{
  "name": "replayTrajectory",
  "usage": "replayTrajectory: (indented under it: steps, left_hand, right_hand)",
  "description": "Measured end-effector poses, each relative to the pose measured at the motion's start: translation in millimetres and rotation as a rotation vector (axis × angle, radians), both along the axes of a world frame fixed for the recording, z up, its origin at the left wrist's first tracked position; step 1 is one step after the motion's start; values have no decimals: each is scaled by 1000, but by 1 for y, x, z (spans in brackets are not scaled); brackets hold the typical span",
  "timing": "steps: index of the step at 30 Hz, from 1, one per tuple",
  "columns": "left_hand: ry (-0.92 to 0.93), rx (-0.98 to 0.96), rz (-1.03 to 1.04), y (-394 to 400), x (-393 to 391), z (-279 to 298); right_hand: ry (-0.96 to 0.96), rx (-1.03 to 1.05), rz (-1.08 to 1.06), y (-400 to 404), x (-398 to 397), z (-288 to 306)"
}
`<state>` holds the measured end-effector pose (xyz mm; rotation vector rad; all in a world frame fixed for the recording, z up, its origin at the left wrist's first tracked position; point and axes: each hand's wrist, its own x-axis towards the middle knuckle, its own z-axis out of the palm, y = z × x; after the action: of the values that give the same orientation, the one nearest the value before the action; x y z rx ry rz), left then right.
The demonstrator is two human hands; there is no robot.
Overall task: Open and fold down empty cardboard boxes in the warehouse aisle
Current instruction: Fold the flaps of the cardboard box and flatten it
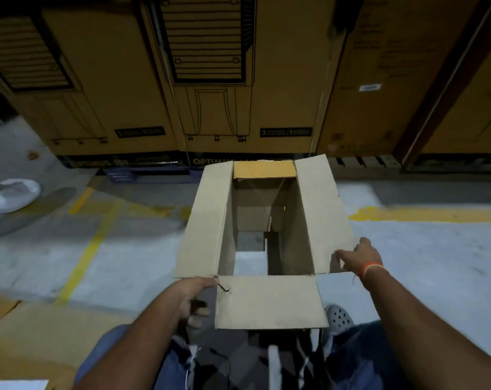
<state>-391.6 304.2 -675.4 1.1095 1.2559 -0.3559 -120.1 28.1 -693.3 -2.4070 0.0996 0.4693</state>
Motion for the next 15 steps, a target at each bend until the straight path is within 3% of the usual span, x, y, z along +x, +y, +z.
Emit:
replayTrajectory:
  steps: [5,8,15]
  left_hand:
    - [-282,204,130,-17,17,-21]
    - [-493,177,292,-17,31,-8]
    - [-691,69,462,-30,79,-2]
  right_hand:
    - [-32,267,-1,3,-7,6]
    - [74,446,70,5,-22,18]
    - [-83,308,329,5,-47,11]
